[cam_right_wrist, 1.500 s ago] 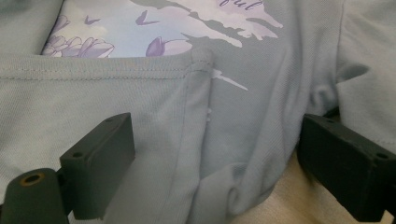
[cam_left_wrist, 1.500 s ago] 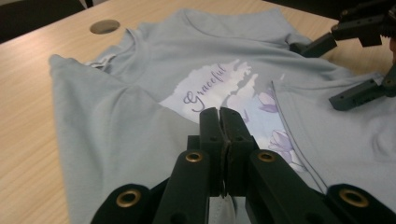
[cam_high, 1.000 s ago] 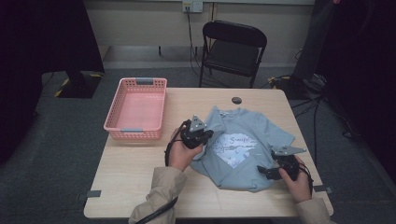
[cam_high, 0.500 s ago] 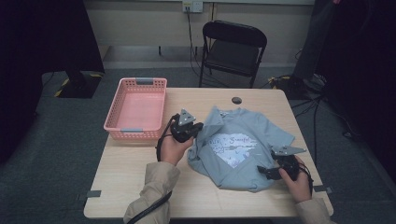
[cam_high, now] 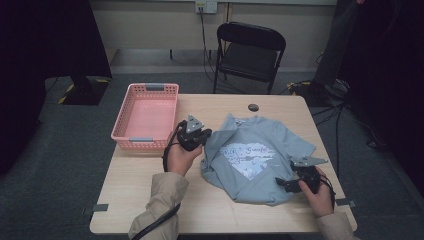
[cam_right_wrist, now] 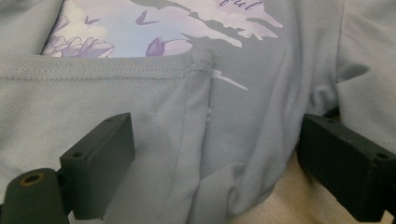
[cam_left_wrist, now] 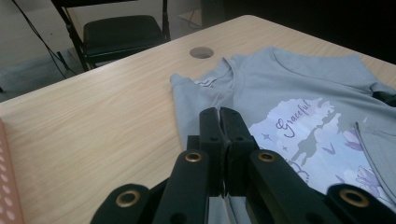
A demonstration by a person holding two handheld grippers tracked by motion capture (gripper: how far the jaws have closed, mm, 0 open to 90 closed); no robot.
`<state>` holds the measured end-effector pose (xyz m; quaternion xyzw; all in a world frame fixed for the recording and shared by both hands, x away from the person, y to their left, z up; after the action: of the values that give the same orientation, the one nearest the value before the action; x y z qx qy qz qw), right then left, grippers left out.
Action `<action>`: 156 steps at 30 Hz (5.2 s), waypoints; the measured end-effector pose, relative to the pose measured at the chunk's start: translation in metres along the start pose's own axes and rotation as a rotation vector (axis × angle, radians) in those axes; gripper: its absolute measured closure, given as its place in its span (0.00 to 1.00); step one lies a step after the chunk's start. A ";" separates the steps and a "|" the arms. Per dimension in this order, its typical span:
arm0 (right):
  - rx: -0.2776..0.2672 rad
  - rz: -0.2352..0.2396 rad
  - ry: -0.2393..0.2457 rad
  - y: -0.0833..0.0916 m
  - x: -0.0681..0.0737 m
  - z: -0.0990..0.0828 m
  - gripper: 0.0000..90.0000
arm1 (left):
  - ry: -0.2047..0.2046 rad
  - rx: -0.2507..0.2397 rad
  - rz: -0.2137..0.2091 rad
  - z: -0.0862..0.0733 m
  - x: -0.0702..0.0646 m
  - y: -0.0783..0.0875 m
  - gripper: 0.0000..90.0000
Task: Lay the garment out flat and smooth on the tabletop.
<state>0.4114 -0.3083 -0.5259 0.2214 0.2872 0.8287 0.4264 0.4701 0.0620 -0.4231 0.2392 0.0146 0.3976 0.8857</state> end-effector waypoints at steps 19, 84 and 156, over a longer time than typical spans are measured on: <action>0.000 0.000 0.000 0.000 0.000 0.000 0.11 | 0.005 0.003 0.066 -0.007 0.018 0.013 0.99; 0.000 0.000 0.000 0.000 0.000 0.000 0.11 | -0.043 0.129 -0.122 -0.108 -0.052 -0.010 0.18; -0.007 0.014 -0.071 -0.030 0.011 0.039 0.89 | -0.051 0.129 -0.162 -0.104 -0.041 -0.025 0.16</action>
<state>0.4464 -0.2736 -0.5158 0.2510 0.2673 0.8244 0.4312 0.4367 0.0614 -0.5322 0.3038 0.0368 0.3168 0.8978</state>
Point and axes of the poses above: each handheld gripper's, and its own axes: y roughly backward along the jaws, z roughly out of its top, x roughly to its left, the point moved 3 cm from there along -y, roughly forward along the jaws, and after that the axes turned 9 degrees about -y, right-handed, at the moved point
